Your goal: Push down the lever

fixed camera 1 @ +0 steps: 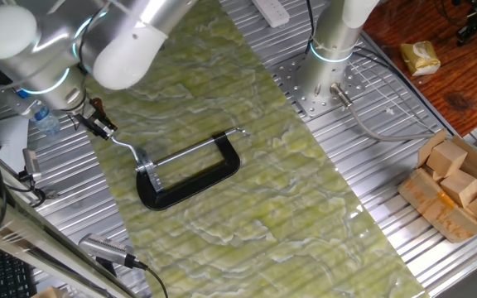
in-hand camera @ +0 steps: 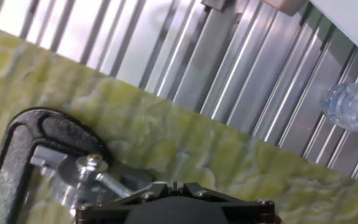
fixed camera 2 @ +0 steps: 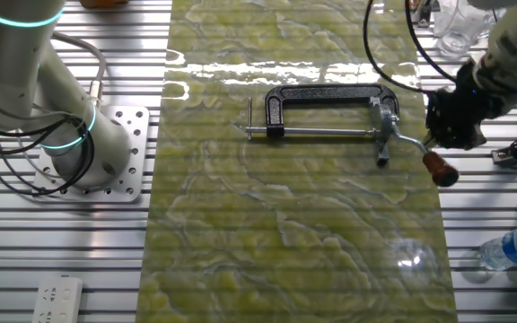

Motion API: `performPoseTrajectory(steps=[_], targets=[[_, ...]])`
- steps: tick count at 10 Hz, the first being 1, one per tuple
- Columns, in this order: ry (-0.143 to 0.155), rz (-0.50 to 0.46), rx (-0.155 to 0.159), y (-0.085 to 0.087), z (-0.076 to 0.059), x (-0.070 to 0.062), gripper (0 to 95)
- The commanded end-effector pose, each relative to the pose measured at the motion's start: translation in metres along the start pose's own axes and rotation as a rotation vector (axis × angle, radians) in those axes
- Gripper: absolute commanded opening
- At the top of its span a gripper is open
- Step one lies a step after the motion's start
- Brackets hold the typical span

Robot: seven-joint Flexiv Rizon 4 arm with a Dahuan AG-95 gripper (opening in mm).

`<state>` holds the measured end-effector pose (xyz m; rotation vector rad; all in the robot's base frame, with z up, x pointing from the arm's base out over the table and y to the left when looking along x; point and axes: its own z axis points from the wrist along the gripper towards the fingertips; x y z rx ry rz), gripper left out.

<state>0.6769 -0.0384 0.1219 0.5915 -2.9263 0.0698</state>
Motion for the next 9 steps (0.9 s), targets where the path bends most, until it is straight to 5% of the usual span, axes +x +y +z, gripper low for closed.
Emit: performPoseTrajectory(steps=[1, 9], targets=[[-0.003, 0.007, -0.001, -0.003, 0.007, 0.002, 0.0], [-0.025, 0.11, -0.011, -0.014, 0.04, 0.003, 0.0]])
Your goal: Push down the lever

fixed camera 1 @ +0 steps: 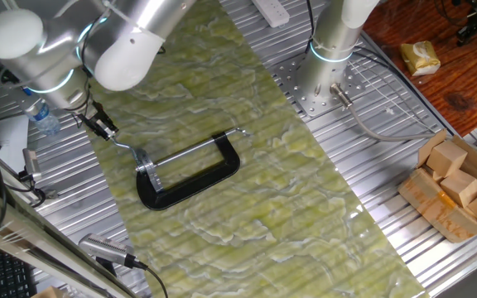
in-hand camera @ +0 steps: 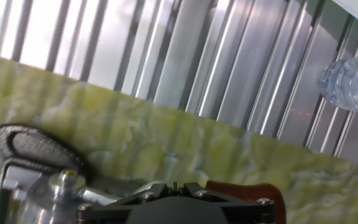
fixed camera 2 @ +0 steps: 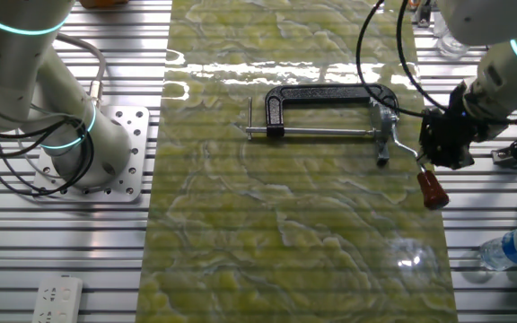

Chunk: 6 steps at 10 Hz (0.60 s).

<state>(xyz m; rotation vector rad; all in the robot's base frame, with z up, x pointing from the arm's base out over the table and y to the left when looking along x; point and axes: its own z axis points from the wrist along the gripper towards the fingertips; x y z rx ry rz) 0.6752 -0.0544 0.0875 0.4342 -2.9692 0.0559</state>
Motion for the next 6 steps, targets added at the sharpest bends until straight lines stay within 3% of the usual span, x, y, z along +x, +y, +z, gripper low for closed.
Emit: performPoseTrajectory(steps=[1, 6], targets=[[-0.013, 0.008, 0.003, -0.002, 0.009, -0.001, 0.0], [-0.029, 0.03, -0.017, -0.006, 0.023, -0.004, 0.0]])
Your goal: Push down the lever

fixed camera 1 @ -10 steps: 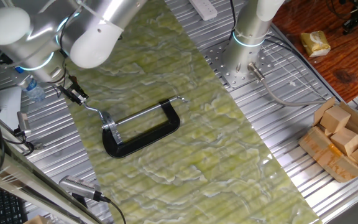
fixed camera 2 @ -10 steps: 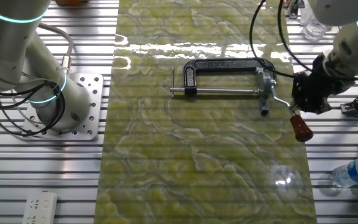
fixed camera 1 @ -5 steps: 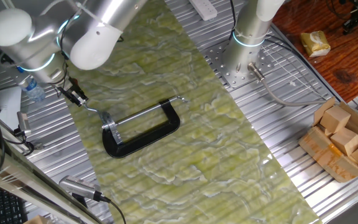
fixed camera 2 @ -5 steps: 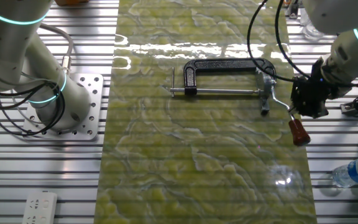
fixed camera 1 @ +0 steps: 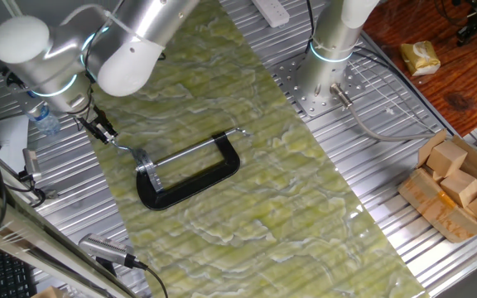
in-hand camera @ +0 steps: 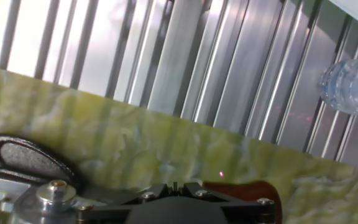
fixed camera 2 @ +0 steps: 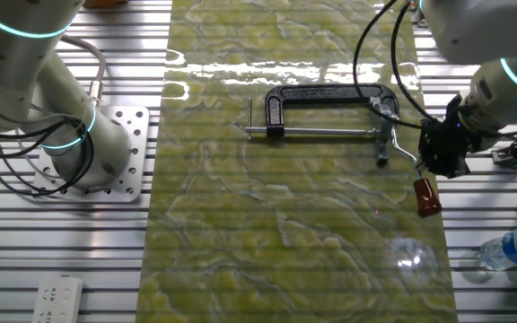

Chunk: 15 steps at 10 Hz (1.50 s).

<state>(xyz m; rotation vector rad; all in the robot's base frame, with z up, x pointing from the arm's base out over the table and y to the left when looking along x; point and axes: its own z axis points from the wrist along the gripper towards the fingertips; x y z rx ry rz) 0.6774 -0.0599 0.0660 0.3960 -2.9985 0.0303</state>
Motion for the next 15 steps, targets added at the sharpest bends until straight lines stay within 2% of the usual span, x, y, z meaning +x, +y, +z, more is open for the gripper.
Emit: performPoseTrajectory(steps=[1, 6, 8, 11, 12, 13, 14, 15], targets=[[-0.005, 0.007, -0.005, -0.001, 0.005, -0.001, 0.0], [-0.014, 0.017, -0.023, -0.003, 0.02, -0.005, 0.0], [-0.012, 0.014, -0.029, -0.002, 0.018, -0.006, 0.0], [-0.015, 0.01, -0.057, 0.006, -0.015, -0.002, 0.0], [-0.027, 0.023, -0.077, 0.018, -0.044, 0.006, 0.0], [-0.027, 0.053, -0.081, 0.029, -0.06, 0.01, 0.0], [-0.027, 0.102, -0.085, 0.049, -0.076, 0.014, 0.0], [-0.023, 0.131, -0.083, 0.065, -0.085, 0.015, 0.0]])
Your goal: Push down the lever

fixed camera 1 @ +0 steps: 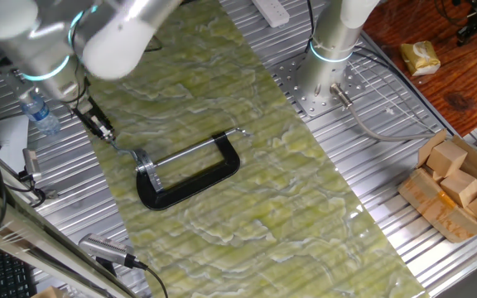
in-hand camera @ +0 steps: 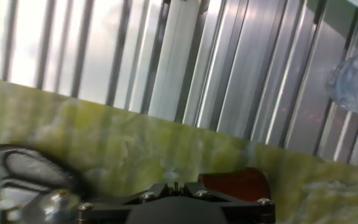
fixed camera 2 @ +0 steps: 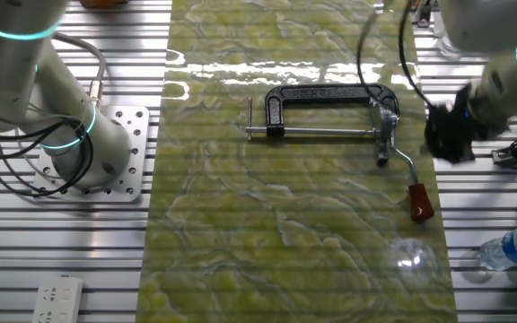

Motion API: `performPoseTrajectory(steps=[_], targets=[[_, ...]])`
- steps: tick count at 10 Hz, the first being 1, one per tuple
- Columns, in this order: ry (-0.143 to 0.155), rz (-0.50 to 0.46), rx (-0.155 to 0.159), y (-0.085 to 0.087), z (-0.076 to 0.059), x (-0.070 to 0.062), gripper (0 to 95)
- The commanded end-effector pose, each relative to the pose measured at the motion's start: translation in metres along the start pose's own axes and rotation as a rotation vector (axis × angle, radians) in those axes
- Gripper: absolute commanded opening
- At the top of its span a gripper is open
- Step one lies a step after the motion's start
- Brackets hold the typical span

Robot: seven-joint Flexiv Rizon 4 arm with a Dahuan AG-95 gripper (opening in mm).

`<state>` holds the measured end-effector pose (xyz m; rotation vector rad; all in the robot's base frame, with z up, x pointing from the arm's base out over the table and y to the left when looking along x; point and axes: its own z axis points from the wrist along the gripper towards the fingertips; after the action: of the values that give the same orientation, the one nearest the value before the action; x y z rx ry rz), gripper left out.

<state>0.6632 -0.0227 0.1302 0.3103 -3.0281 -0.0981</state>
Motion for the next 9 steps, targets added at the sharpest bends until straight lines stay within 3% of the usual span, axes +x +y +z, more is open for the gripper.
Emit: performPoseTrajectory(steps=[1, 2, 3, 5, 6, 7, 9], targets=[[0.006, 0.116, 0.014, 0.058, -0.029, 0.008, 0.0], [0.002, 0.147, 0.014, 0.072, -0.031, 0.011, 0.0], [-0.019, 0.208, 0.018, 0.096, -0.033, 0.02, 0.0], [-0.05, 0.263, 0.02, 0.117, -0.032, 0.041, 0.0], [-0.101, 0.276, 0.016, 0.123, -0.029, 0.063, 0.0], [-0.107, 0.283, 0.014, 0.123, -0.025, 0.078, 0.0], [-0.093, 0.281, 0.008, 0.112, -0.019, 0.089, 0.0]])
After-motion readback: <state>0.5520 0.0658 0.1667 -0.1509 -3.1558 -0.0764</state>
